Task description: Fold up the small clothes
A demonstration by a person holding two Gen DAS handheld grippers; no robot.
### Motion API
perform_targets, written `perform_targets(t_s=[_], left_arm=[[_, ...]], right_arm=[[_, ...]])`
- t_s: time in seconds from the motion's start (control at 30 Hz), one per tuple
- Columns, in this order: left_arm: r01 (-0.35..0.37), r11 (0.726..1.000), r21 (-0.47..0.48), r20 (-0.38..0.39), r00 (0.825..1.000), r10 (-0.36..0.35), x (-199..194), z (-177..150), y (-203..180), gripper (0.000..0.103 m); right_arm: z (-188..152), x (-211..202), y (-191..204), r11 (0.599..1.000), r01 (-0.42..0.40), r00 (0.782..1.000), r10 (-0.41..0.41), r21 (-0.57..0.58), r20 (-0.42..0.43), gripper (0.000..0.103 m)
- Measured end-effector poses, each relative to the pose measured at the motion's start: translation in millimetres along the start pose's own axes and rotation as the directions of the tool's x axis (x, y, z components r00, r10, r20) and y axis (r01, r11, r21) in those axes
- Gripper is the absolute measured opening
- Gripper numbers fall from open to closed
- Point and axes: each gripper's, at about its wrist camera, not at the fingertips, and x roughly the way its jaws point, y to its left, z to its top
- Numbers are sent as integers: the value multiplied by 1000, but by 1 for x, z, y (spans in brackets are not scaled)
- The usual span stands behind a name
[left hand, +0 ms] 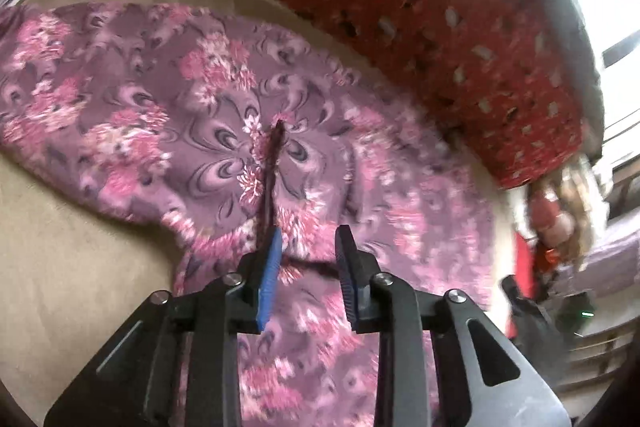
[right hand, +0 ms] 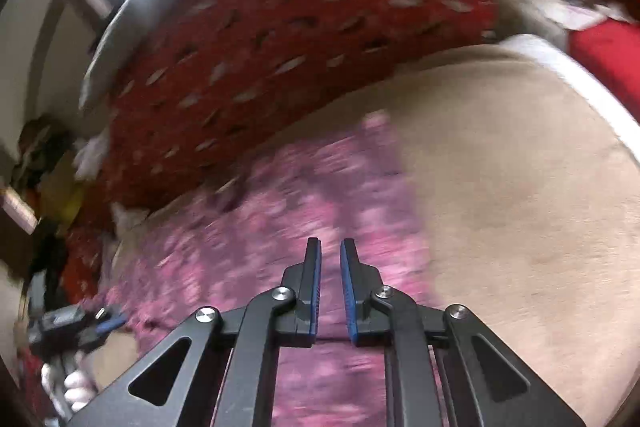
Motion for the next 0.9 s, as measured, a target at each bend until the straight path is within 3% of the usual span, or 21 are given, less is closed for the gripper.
perform_targets(t_s=[0.1, 0.17, 0.27, 0.33, 0.4, 0.5, 0.57, 0.6, 0.67, 0.73, 0.8, 0.9], left_arm=[[-34, 999, -28, -65, 997, 32, 24, 2, 8, 24], [30, 997, -75, -48, 998, -33, 8, 3, 20, 24], [46, 994, -95, 4, 999, -46, -27, 7, 44, 26], [16, 993, -114, 45, 999, -11, -54, 11, 69, 45], [-43, 990, -134, 105, 993, 58, -78, 13, 95, 55], [-183, 969, -165, 171, 962, 211, -115, 18, 143, 57], [-252, 943, -217, 211, 931, 298, -138, 21, 179, 57], [-269, 934, -234, 224, 920, 321, -148, 22, 194, 57], [-297, 918, -264, 255, 896, 363, -165, 24, 216, 57], [-314, 912, -265, 291, 876, 386, -174, 26, 231, 58], [-323, 915, -243, 305, 869, 388, -176, 30, 241, 71], [-379, 905, -194, 301, 855, 422, -158, 38, 241, 73]], right_arm=[[-19, 26, 47, 996, -49, 995, 43, -78, -85, 13], [-32, 39, 73, 990, -86, 990, 72, -113, -120, 13], [-45, 62, 115, 977, -143, 979, 116, -157, -168, 14], [-53, 81, 145, 966, -173, 970, 134, -192, -202, 14], [-59, 102, 174, 957, -205, 961, 157, -208, -226, 14], [-70, 126, 202, 946, -243, 951, 189, -216, -243, 15], [-82, 147, 212, 945, -248, 940, 182, -212, -289, 19], [-92, 160, 215, 949, -228, 938, 154, -218, -309, 21], [-99, 162, 218, 941, -226, 957, 166, -252, -238, 22], [-103, 160, 216, 935, -234, 961, 181, -267, -209, 22], [-102, 159, 212, 935, -251, 957, 201, -252, -209, 22], [-102, 159, 209, 934, -265, 954, 217, -240, -209, 22]])
